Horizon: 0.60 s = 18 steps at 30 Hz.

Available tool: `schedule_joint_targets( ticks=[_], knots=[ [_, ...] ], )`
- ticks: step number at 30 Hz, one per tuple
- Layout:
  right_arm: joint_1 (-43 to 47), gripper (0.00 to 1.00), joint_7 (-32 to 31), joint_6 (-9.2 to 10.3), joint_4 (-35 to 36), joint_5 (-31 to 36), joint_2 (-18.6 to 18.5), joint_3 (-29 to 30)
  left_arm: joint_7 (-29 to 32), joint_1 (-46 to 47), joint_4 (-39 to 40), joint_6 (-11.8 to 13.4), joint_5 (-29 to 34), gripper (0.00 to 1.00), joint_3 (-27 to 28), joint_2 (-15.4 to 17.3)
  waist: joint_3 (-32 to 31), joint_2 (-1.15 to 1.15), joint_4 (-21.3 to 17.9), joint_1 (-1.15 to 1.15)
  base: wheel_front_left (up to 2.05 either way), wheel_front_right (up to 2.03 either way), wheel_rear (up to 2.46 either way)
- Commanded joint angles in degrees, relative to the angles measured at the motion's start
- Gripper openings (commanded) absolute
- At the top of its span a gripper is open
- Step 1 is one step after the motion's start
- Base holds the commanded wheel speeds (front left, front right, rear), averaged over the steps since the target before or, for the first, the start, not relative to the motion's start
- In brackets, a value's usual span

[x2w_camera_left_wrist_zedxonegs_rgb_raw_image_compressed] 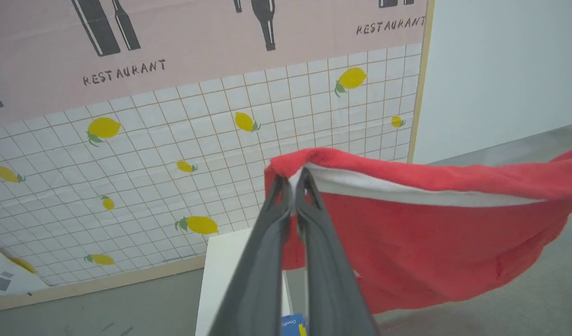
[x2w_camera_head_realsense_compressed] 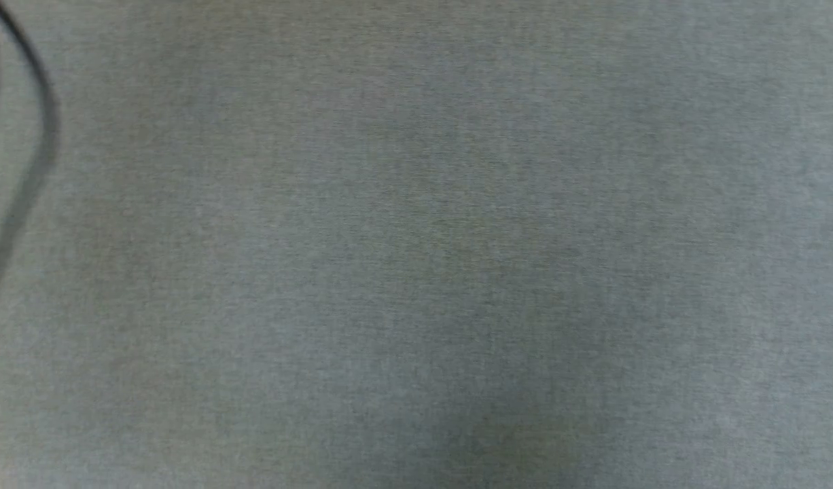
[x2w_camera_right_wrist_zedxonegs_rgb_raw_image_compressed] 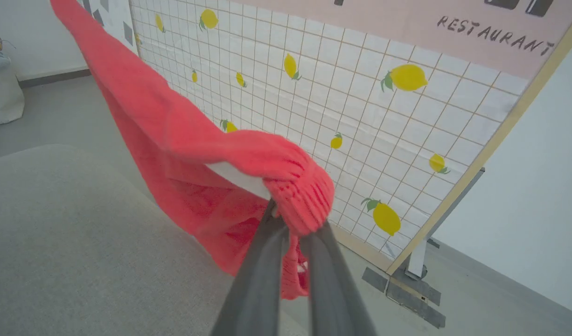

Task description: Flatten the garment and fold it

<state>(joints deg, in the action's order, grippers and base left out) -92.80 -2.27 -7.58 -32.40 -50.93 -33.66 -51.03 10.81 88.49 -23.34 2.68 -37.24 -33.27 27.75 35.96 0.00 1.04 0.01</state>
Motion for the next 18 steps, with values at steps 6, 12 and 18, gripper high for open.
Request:
schedule_joint_targets(
  ticks=[6, 12, 18],
  knots=[
    [11.14, 0.00, -0.16, 0.09, -0.87, -3.49, 0.26, -5.64, -1.72, -18.47, 4.15, 3.08, -1.93, 0.00, -3.24, -0.68, -4.09, 0.00, 2.14, -0.01, 0.00, 0.00, 0.00],
    [21.36, 0.00, -2.00, 0.09, 2.33, -6.80, -2.40, -11.11, -0.62, -36.80, 13.14, 6.60, -4.38, 0.00, -5.81, 3.15, -9.67, 0.00, 3.21, -0.01, 0.00, 0.00, 0.00],
    [31.60, 0.00, -4.23, 0.09, 6.77, -9.86, -7.38, -15.29, 2.50, -51.14, 22.80, 10.37, -7.57, 0.00, -7.12, 8.59, -15.74, 0.00, 4.23, -0.01, 0.00, 0.00, 0.00]
  ],
)
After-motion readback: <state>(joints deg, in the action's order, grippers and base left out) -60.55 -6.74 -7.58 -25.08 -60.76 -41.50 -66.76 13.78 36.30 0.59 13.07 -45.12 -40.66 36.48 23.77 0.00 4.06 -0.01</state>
